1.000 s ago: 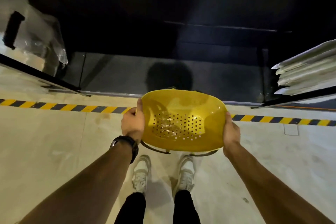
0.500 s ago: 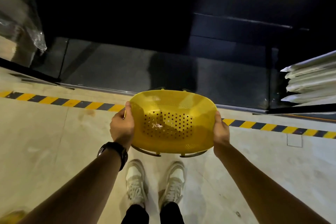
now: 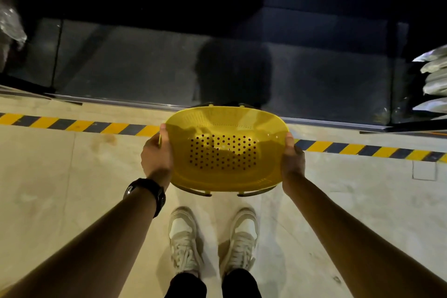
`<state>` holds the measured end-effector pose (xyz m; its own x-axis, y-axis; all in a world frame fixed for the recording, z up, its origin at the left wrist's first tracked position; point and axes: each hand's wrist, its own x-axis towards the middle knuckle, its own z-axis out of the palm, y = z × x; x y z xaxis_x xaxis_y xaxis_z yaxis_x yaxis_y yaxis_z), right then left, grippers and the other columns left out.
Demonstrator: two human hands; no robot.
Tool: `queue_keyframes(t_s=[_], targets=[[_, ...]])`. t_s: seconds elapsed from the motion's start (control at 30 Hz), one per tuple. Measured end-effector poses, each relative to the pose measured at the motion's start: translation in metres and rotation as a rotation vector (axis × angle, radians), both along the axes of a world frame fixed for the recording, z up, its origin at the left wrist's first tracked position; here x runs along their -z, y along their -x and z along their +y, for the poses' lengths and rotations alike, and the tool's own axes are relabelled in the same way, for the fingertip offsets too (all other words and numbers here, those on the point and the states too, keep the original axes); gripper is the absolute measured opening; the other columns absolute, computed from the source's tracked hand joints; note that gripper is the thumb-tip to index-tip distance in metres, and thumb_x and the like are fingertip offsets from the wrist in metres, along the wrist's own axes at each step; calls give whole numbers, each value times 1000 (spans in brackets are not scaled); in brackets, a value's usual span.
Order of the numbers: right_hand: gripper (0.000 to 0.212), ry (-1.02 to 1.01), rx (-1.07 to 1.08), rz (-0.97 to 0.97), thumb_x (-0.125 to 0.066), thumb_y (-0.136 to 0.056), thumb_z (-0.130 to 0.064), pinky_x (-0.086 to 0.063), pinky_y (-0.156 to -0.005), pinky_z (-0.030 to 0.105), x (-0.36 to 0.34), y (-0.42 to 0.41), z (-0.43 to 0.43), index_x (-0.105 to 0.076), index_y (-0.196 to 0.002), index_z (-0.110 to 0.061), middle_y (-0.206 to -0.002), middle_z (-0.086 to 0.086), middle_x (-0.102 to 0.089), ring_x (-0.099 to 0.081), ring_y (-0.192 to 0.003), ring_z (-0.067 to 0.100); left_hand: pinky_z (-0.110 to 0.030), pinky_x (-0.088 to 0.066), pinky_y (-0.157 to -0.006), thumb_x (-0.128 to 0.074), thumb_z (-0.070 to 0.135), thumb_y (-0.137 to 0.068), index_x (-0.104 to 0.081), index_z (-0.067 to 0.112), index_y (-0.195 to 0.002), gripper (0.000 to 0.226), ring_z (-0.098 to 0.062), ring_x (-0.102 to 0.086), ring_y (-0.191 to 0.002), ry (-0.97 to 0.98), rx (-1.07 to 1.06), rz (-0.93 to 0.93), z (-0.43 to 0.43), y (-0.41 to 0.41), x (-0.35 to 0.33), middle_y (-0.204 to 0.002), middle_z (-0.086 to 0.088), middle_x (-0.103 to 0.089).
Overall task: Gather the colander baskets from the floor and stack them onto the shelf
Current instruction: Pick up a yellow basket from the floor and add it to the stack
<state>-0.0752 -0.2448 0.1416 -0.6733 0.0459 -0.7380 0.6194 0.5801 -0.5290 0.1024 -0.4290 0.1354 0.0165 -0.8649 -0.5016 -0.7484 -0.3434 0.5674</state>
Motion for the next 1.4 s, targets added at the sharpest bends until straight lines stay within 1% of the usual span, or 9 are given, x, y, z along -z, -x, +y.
queue_keyframes(t_s=[0.1, 0.23, 0.4, 0.53, 0.7, 0.83, 0.97, 1.13, 1.4], targets=[[44, 30, 34, 4, -30, -105, -47, -48, -98, 62, 14, -3, -1, -59, -77, -28, -106, 15, -69, -63, -105, 40, -47, -47, -89, -32, 61, -101, -70, 9, -94, 65, -36, -60, -94, -12, -21, 1, 0, 1, 12, -100, -15, -69], [40, 50, 68, -1, -30, -106, -42, -48, -98, 62, 24, -9, 2, -58, -82, -26, -116, 20, -66, -61, -109, 42, -48, -47, -91, -33, 62, -100, -69, 1, -107, 71, -37, -61, -101, -26, -57, 1, 3, -4, 23, -110, -19, -68], [43, 82, 101, -28, -33, -104, -49, -44, -104, 61, 29, -4, 3, -54, -126, -18, -136, 16, -56, -55, -122, 39, -39, -42, -82, -34, 63, -100, -64, 10, -84, 64, -30, -55, -85, -41, -114, -2, 4, 3, 22, -88, -10, -63], [56, 99, 52, -124, -37, -102, -51, -46, -103, 56, 23, 0, 10, -45, -144, -15, -142, 14, -52, -55, -123, 34, -45, -49, -92, -36, 63, -100, -63, 12, -79, 61, -32, -59, -89, -142, -121, -1, 0, 0, 14, -92, -12, -67], [53, -210, -342, 157, -49, -99, -42, -36, -111, 54, -22, 31, 1, -51, -138, -6, -141, 19, -45, -45, -131, 41, -35, -47, -82, -55, 50, -98, -66, 17, -87, 37, -33, -63, -97, -56, 63, 2, -27, -22, -28, -95, -6, -71], [66, -223, -1085, 758, -66, -86, -42, -46, -94, 51, -103, 40, -43, -39, -142, -20, -127, 13, -50, -50, -113, 35, -47, -50, -95, -55, 63, -91, -52, 19, -142, 68, -35, -55, -121, 185, 455, -234, -67, -35, -86, -135, -14, -54], [81, -343, -1568, 974, -52, -88, -58, -36, -102, 41, -174, 14, -102, -22, -155, -24, -148, 10, -38, -40, -128, 31, -49, -53, -88, -55, 68, -87, -35, 26, -151, 80, -31, -48, -123, 375, 840, -470, -91, -56, -150, -137, -11, -45], [87, -458, -1787, 986, -48, -89, -65, -33, -105, 44, -246, -40, -160, -14, -157, -23, -158, 10, -24, -32, -139, 30, -45, -51, -87, -54, 66, -87, -41, 22, -148, 76, -31, -52, -119, 413, 878, -548, -107, -105, -225, -131, -9, -53], [84, -198, -1882, 1078, -60, -86, -59, -33, -108, 47, -334, -129, -234, -25, -154, -22, -152, 10, -32, -33, -138, 30, -46, -46, -93, -53, 66, -88, -38, 28, -150, 75, -32, -48, -123, 443, 674, -561, -121, -193, -324, -135, -8, -51]])
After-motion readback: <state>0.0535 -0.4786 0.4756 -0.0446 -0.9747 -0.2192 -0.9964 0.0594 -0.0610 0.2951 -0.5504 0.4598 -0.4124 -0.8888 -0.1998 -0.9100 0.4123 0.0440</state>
